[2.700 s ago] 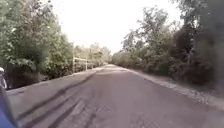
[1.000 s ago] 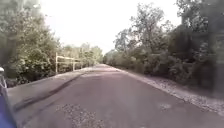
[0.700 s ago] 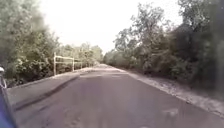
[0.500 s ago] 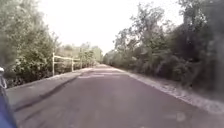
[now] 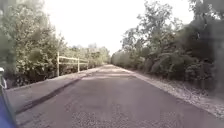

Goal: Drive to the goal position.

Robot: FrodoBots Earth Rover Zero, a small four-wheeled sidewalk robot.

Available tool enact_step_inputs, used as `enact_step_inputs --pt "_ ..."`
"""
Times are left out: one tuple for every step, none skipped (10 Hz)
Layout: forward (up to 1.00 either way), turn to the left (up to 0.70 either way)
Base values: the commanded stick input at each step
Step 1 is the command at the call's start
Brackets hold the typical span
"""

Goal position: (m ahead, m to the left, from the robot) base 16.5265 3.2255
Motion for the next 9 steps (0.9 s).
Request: enact_step_inputs --pt "0.70 0.00" --pt "0.70 0.00" --pt "0.70 0.00" --pt "0.70 0.00" --pt "0.70 0.00" --pt "0.70 0.00" --pt "0.70 0.00" --pt "0.70 0.00" --pt "0.70 0.00"
